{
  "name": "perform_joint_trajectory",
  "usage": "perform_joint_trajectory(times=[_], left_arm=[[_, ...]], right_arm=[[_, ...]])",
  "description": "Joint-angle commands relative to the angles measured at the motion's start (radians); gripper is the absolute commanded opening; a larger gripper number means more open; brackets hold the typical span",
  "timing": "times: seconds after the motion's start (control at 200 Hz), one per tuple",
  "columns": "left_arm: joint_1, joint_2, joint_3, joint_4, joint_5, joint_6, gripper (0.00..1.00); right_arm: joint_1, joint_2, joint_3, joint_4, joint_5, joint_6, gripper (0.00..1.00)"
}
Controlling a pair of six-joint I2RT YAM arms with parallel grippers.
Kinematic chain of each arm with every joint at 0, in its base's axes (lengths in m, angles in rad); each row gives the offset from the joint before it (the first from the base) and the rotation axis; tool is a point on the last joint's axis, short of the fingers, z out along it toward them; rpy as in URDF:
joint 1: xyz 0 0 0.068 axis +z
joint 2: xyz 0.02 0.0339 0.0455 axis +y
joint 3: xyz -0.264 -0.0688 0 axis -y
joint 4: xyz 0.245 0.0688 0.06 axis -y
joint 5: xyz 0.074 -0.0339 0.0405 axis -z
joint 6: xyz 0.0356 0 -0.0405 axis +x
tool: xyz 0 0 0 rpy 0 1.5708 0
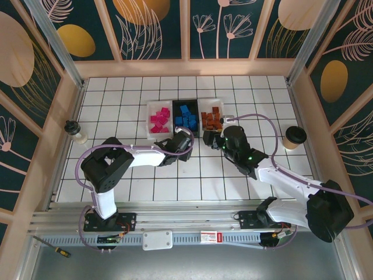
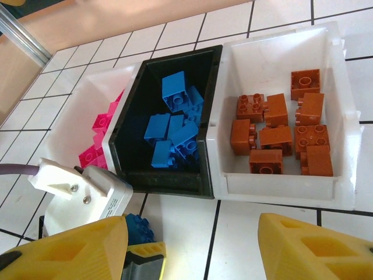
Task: Sort the legos into containers by color
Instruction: Pick up the lego from the center of the table, then place the lego in the container.
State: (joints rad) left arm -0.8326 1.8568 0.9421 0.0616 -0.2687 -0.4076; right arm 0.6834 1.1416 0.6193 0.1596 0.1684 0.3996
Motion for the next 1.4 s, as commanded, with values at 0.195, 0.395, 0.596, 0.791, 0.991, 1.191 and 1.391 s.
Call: perform_joint_trajectory(times=[0.195,0.395,0.596,0.791,0.991,1.191,1.391], left_arm=[[0.002,-0.137,-0.042,-0.011,0.022,-0.043,0.38],[0.059,-0.238,0.074,-0.072,0.056,-0.043,0.36],[0.152,-0.105,0.265,-0.093,0.135,-0.039,0.36],[0.181,0.094,0.486,-0.137,0.158,-0.033,0.35],[0.209,0.190,0.576,-0.163,0.145,-0.043,0.51],[0.211,0.147,0.577,-0.137,0.159,-0.061,0.98],[0.211,-0.085,0.463,-0.045,0.169,-0.080,0.99]], right_arm=[[-0.023,-0.038,-0.025,0.009,0.038,0.014,0.61],[-0.031,-0.057,-0.041,0.003,0.038,0.020,0.61],[-0.037,-0.065,-0.055,-0.001,0.035,0.030,0.61],[-0.041,-0.079,-0.068,-0.012,0.032,0.033,0.61],[-0.041,-0.100,-0.076,-0.023,0.030,0.036,0.61],[-0.042,-0.111,-0.077,-0.022,0.031,0.038,0.71],[-0.042,-0.146,-0.093,-0.015,0.057,0.037,0.75]])
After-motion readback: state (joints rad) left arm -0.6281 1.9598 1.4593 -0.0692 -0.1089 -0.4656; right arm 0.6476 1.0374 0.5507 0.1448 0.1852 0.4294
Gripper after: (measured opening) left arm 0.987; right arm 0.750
